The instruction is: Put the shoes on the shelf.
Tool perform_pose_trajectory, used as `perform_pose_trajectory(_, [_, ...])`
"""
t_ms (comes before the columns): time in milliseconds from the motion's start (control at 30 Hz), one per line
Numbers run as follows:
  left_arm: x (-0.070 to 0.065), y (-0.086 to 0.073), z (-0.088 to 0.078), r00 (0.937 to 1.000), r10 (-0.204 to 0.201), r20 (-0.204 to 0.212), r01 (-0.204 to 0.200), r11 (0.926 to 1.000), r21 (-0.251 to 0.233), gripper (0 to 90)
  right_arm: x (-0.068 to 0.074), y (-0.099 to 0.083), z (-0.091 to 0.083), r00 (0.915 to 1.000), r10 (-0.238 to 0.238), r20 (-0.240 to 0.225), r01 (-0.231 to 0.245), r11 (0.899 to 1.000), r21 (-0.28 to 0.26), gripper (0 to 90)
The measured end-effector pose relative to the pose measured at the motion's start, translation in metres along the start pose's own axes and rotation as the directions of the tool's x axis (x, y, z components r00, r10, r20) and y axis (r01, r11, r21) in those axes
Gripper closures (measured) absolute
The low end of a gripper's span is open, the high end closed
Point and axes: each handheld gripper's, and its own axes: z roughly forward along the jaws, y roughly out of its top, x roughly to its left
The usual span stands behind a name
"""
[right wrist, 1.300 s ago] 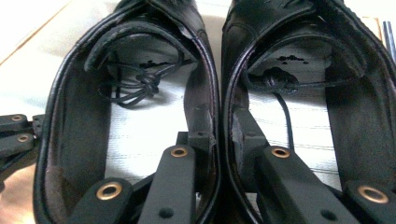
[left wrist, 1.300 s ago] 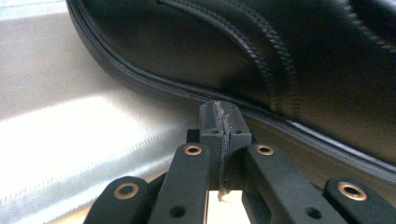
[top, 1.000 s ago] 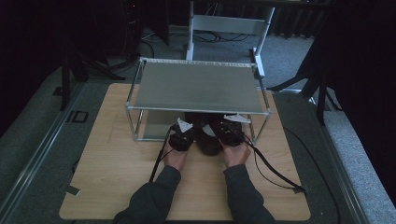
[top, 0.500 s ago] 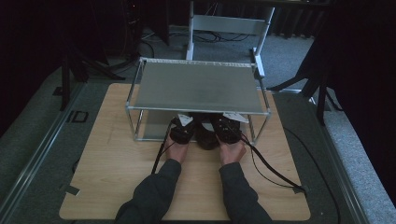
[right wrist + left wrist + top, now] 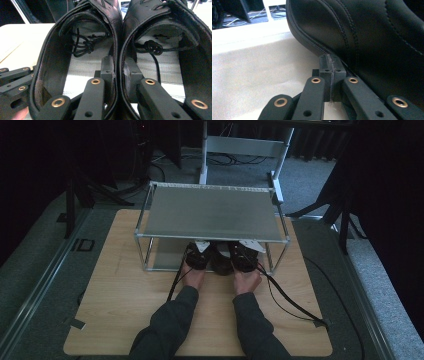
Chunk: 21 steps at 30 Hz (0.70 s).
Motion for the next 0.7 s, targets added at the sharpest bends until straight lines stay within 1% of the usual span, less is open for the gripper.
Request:
perform_pose_trajectory(33, [0.001,0.001,0.001,0.9999,0.013,-0.003,-0.013,0.9999,0.0,90.0,0.001,-0.001,0.002,1.0,0.007,0.006,-0.007,1.0,-0.026,80.4])
perform_pose_trajectory(67, [0.001,0.002,0.002,1.0,0.006,0.0,-0.006,0.9999,-0.009,90.0,0.001,-0.001,0.002,1.0,0.007,0.006,-0.007,1.0,-0.026,80.4])
perform_pose_trajectory(100, [0.0,0.003,0.004,0.9999,-0.009,-0.006,0.009,0.9997,-0.025,90.0,0.001,-0.001,0.003,0.9999,0.011,0.004,-0.011,0.999,-0.033,80.4])
perform_pose_trajectory(133, [0.001,0.005,0.004,0.9996,0.012,-0.025,-0.012,0.9999,-0.008,90.0,0.002,-0.002,0.004,0.9999,0.013,0.006,-0.013,0.999,-0.041,80.4])
perform_pose_trajectory(167, [0.0,0.005,0.005,0.9995,0.017,-0.027,-0.018,0.9998,-0.007,90.0,0.002,-0.002,0.004,0.9999,0.014,0.007,-0.014,0.999,-0.045,80.3])
perform_pose_trajectory(200, [-0.001,0.006,0.006,0.9997,0.009,-0.025,-0.009,0.9999,-0.012,90.0,0.002,-0.002,0.004,0.9999,0.011,0.009,-0.01,0.999,-0.047,80.3])
perform_pose_trajectory(267, [-0.003,0.005,0.007,0.9992,0.015,-0.038,-0.015,0.9999,-0.003,90.0,0.002,-0.002,0.004,0.9998,0.005,0.017,-0.004,0.999,-0.046,80.3])
perform_pose_trajectory(300, [-0.004,0.004,0.008,0.9993,0.01,-0.037,-0.01,0.9999,-0.002,90.0,0.002,-0.003,0.004,0.9998,0.002,0.021,-0.001,0.999,-0.045,80.3])
perform_pose_trajectory(400, [-0.004,0.003,0.01,0.9991,0.018,-0.039,-0.017,0.9998,0.005,90.0,0.003,-0.005,0.005,0.9996,-0.007,0.029,0.008,0.999,-0.047,80.3])
perform_pose_trajectory(433, [-0.004,0.0,0.012,0.9988,0.018,-0.045,-0.018,0.9997,0.017,90.0,0.003,-0.006,0.005,0.9995,-0.007,0.031,0.008,0.999,-0.046,80.3])
perform_pose_trajectory(467, [-0.002,0.0,0.01,0.9983,0.047,-0.033,-0.046,0.9982,0.038,90.0,0.005,-0.009,0.007,0.9994,-0.004,0.035,0.005,0.999,-0.042,80.2])
perform_pose_trajectory(500, [-0.003,0.0,0.012,0.9996,0.007,-0.028,-0.007,1.0,0.002,90.0,0.005,-0.009,0.007,0.9994,-0.005,0.034,0.007,0.999,-0.042,80.3])
perform_pose_trajectory(567, [-0.003,0.0,0.011,0.9984,0.014,-0.055,-0.013,0.9996,0.024,90.0,0.004,-0.009,0.007,0.9994,-0.01,0.034,0.011,0.999,-0.045,80.2])
perform_pose_trajectory(633, [-0.004,-0.001,0.012,0.9989,-0.003,-0.048,0.004,0.9999,0.015,90.0,0.005,-0.009,0.007,0.9993,-0.01,0.036,0.012,0.999,-0.046,80.1])
perform_pose_trajectory(700, [-0.004,-0.001,0.013,0.9988,0.008,-0.048,-0.007,0.9998,0.021,90.0,0.005,-0.01,0.008,0.9992,-0.014,0.038,0.016,0.999,-0.048,80.0])
